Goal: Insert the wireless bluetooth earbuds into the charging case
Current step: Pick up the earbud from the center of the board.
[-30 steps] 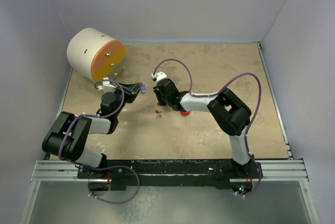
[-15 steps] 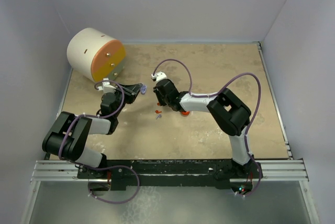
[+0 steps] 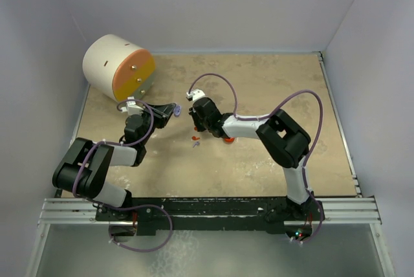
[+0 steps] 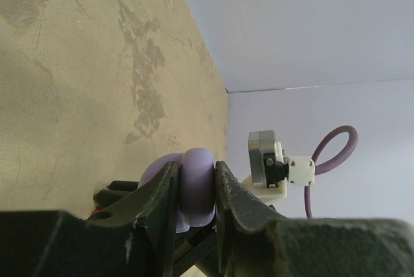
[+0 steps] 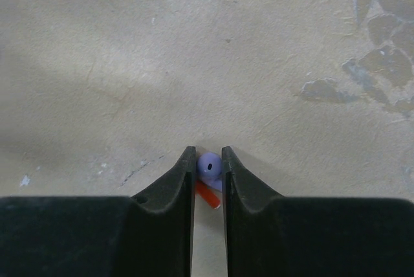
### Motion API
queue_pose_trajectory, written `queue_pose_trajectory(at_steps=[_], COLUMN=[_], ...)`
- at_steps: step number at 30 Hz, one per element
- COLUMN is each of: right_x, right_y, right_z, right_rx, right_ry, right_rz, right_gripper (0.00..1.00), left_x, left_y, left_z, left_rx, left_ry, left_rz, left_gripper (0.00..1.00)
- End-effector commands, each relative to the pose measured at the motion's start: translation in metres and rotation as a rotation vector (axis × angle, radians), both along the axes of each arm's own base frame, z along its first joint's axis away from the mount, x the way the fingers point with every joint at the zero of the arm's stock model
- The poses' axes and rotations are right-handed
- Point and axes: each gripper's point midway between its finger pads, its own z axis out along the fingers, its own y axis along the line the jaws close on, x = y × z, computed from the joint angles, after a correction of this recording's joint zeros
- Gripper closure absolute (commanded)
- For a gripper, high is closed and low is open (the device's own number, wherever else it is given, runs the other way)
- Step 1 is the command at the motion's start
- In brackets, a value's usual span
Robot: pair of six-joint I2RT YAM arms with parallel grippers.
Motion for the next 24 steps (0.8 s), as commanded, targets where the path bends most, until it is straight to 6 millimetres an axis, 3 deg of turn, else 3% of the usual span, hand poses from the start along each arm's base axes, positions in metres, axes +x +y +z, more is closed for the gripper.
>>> queue_pose_trajectory(at_steps=[1,6,17,24], right_x=[-0.005,0.003,0.006,-0.009], right_y=[0.015,0.018,-0.023,-0.014], right_z=[0.047,0.098,0.196,0.241], right_rx=[0.114,0.251,0.604,0.770], right_ry=[-0.030,-0.103,-0.303,-0.385], right_rz=[0.069,0.099,0.164,0.271], right_gripper=[0.91,0.94,1.00,1.00], left_x=[0.003,0.004,0.017,0.027], left_y=[0.000,-0.002,-0.002,-0.013], left_z=[0.019,0.023,0.041,0.057], left_rx=[-0.040,-0.066,-0.146,-0.284], left_ry=[-0.067,-0.074,-0.106,-0.171], left_rz=[-0.005,-0.011,0.012,-0.026], left_gripper=[1.00,1.00,1.00,1.00])
